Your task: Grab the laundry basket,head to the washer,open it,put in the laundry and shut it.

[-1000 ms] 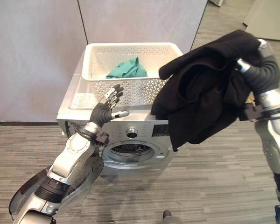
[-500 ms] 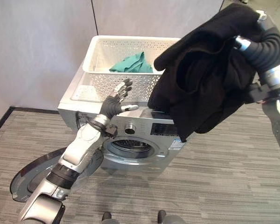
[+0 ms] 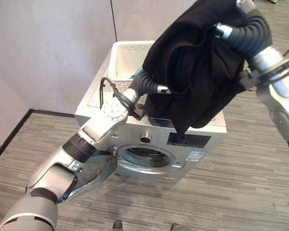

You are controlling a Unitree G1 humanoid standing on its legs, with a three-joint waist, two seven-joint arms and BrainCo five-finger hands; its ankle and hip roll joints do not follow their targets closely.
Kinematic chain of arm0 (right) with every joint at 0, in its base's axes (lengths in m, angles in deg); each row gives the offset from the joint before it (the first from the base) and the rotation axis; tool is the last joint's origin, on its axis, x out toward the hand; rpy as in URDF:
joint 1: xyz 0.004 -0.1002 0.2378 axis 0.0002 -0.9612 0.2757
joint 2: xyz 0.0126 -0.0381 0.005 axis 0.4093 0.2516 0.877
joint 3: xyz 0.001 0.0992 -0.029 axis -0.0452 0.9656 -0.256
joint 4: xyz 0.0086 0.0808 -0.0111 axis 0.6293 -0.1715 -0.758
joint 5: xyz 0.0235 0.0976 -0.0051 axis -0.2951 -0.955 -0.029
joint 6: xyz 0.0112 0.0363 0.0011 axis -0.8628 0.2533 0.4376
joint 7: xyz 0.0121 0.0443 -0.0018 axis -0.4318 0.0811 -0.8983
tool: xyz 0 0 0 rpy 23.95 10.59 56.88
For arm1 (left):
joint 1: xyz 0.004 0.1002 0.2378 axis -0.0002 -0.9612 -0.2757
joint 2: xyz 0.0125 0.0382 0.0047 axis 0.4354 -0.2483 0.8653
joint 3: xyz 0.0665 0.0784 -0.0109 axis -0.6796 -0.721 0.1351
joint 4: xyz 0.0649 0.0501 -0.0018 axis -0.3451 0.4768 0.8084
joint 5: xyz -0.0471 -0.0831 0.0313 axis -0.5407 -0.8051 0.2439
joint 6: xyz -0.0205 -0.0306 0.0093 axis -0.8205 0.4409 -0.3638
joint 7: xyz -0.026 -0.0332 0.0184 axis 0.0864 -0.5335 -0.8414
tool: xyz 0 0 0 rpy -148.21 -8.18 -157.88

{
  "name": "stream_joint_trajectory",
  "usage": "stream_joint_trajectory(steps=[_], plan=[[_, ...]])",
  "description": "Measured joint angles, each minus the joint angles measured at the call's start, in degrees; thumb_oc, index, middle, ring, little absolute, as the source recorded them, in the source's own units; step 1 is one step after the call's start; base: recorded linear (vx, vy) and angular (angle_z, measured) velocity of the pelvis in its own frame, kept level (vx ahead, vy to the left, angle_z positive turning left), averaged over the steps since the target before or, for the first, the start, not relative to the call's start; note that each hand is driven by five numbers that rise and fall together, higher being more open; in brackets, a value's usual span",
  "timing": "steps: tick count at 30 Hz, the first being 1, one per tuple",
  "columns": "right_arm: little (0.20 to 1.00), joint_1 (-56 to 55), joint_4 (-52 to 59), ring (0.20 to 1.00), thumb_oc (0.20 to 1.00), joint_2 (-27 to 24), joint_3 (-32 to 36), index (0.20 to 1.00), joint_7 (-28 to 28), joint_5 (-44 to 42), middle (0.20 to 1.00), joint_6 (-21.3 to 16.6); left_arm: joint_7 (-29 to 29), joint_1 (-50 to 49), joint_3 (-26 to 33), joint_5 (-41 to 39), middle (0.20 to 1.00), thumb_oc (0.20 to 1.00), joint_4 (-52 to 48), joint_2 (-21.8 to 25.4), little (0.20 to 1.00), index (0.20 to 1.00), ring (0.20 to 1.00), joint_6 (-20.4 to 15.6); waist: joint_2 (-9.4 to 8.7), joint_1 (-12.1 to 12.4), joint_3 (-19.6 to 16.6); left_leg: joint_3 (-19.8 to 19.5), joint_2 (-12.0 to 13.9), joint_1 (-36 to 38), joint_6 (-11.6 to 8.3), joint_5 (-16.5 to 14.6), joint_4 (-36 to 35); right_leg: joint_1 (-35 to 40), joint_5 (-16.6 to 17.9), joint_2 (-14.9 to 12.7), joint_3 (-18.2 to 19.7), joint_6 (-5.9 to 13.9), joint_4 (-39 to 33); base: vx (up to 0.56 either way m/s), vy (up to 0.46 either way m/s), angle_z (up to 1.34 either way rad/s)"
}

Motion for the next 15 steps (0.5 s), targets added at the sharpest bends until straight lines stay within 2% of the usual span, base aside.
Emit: stream_joint_trajectory(steps=[3,6,10,15], plan=[[0.2,2.42,-1.32,0.2,0.2,0.0,-3.29,0.2,0.73,-1.17,0.2,0.04,0.0,2.13,-2.23,-4.79,1.0,1.0,4.47,-2.13,1.0,1.0,1.0,-0.33,0.24,-0.25,-0.17,1.14,0.13,0.58,0.0,0.08,-0.25,0.04,0.01,0.03,0.63,0.01,-0.1,0.03,-0.02,-0.1],[0.2,2.78,-1.93,0.2,0.2,0.02,-3.61,0.2,1.75,-1.67,0.2,0.07,-0.05,4.67,-3.95,-7.42,1.0,1.0,6.33,-1.94,1.0,1.0,1.0,0.16,0.71,-0.76,-0.75,1.26,0.14,0.91,-0.19,0.21,-1.02,-0.01,0.05,0.03,0.94,0.09,-0.23,0.02,-0.008,-0.04],[0.2,2.77,-2.09,0.2,0.2,0.07,-3.6,0.2,2.0,-1.69,0.2,0.07,-0.03,4.69,-3.97,-8.72,1.0,1.0,6.28,-1.94,1.0,1.0,1.0,0.16,1.02,-1.77,-0.94,1.33,0.18,0.97,-0.21,0.24,-1.1,-0.02,0.08,0.05,1.0,0.12,-0.3,0.0,0.0,0.0],[0.2,2.76,-2.47,0.2,0.2,0.93,-3.55,0.2,2.22,-1.69,0.2,0.07,0.37,4.7,-3.96,-8.97,1.0,1.0,6.28,-2.06,1.0,1.0,1.0,0.14,1.3,-1.91,-1.12,1.25,0.19,0.98,-0.2,0.27,-1.12,-0.01,0.08,0.05,1.01,0.12,-0.32,0.0,0.0,0.0]])
